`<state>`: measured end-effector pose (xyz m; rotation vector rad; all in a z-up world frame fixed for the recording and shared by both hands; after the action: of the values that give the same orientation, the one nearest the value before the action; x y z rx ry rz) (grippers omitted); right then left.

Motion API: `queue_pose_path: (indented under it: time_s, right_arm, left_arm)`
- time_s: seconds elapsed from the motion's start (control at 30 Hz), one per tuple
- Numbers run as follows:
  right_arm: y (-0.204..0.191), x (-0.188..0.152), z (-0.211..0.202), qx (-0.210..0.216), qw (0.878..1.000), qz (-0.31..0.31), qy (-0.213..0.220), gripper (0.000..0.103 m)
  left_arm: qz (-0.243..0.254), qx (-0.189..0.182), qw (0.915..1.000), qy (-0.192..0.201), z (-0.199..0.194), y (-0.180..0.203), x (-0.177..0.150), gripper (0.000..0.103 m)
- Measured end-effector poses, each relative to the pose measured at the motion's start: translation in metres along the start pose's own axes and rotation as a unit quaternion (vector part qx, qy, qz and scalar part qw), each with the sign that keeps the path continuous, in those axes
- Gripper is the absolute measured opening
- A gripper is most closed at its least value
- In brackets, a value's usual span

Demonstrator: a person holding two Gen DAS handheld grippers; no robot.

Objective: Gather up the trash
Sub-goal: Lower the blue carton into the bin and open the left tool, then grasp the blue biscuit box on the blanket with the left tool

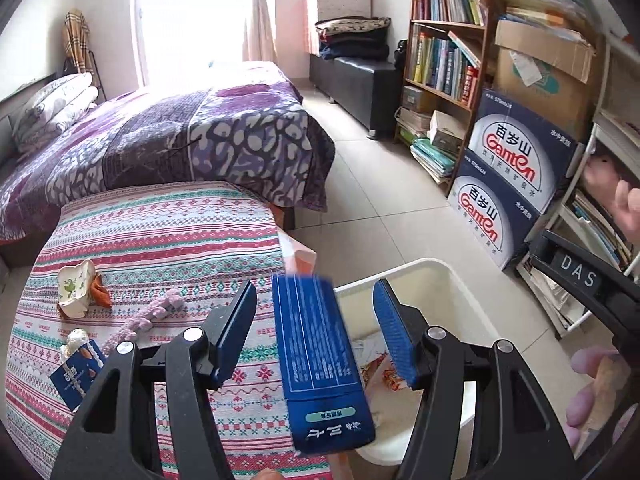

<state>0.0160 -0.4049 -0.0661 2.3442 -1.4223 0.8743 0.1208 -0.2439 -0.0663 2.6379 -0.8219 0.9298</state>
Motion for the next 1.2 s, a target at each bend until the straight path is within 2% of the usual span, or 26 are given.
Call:
queue_pose_path:
  time_s: [0.07,0.13,0.17,0.4,0.83,1.03,1.2]
  right_arm:
    - [0.004,0.001,0.001,-0.001,1.0,0.007,-0.001,0.088]
    - [0.008,0.002,0.002,-0.002,1.0,0.012,-0.002,0.089]
    - [0.009,0.002,0.002,-0.003,1.0,0.014,-0.002,0.089]
    - [0.011,0.003,0.001,-0.003,1.0,0.018,-0.001,0.092]
    - [-0.026,-0.016,0.0,0.001,0.999,-0.037,-0.012,0.095]
    - [-0.053,-0.034,0.0,0.0,0.997,-0.08,-0.023,0.096]
    - [-0.077,-0.052,0.003,0.001,0.992,-0.121,-0.037,0.096]
  left_arm:
    - [0.008,-0.023,0.9996,-0.013,0.003,0.009,-0.001,0.061]
    - [0.011,-0.045,0.9985,-0.028,0.007,0.015,-0.003,0.069]
    - [0.013,-0.052,0.998,-0.033,0.008,0.017,-0.005,0.07]
    - [0.017,-0.041,0.9984,-0.036,0.01,0.01,-0.009,0.071]
    - [0.014,0.033,0.9988,-0.032,0.007,-0.043,-0.016,0.077]
    - [0.004,0.076,0.9945,-0.072,0.016,-0.084,-0.033,0.08]
    - [0.013,0.113,0.9867,-0.116,0.027,-0.116,-0.053,0.081]
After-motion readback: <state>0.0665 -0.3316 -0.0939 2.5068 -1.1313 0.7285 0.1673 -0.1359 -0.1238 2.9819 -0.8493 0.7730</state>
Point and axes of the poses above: each gripper's, at about its wrist camera, not at the fingertips, and z roughly the way its jaws point, y to its right, x to its top, the point moved 6 cm from there along z, roughly the way its jaws point, and after that the axes turned 7 degrees about -y, right-handed, at the moved point
